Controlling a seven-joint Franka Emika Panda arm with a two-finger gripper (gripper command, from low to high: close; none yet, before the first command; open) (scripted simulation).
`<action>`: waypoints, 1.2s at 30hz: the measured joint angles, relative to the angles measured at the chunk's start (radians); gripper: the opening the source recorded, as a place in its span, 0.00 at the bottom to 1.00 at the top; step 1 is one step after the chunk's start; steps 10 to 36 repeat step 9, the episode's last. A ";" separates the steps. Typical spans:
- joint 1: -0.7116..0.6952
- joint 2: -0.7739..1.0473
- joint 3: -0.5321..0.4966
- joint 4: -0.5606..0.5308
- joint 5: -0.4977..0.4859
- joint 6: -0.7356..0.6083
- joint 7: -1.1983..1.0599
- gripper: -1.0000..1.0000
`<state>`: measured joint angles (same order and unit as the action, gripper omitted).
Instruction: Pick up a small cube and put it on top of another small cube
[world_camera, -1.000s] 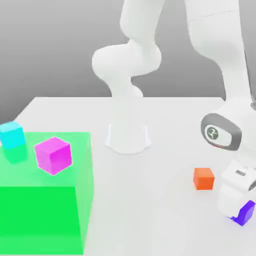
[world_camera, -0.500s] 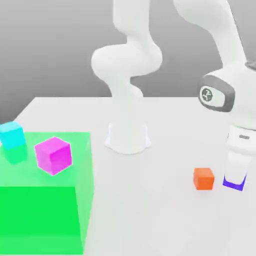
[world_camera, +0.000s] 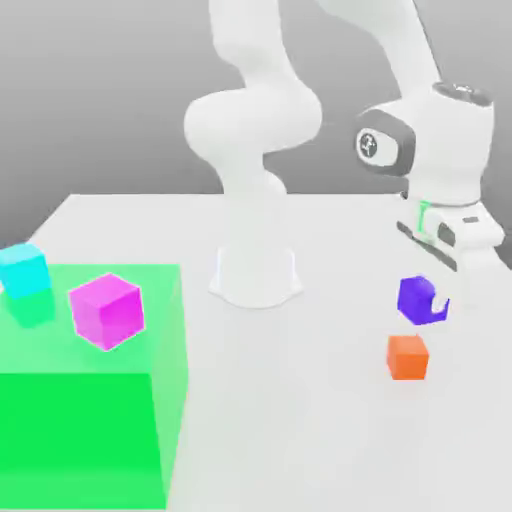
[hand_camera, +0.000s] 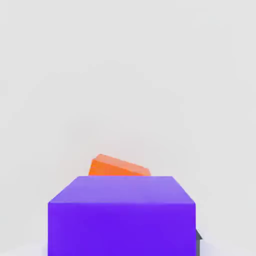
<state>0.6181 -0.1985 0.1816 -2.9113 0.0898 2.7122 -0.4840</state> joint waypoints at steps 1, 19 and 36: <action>-0.002 0.028 0.001 -0.001 -0.007 0.029 -0.003 0.00; -0.029 0.224 -0.003 0.004 -0.114 0.218 0.064 1.00; -0.029 0.224 -0.003 0.004 -0.114 0.218 0.064 1.00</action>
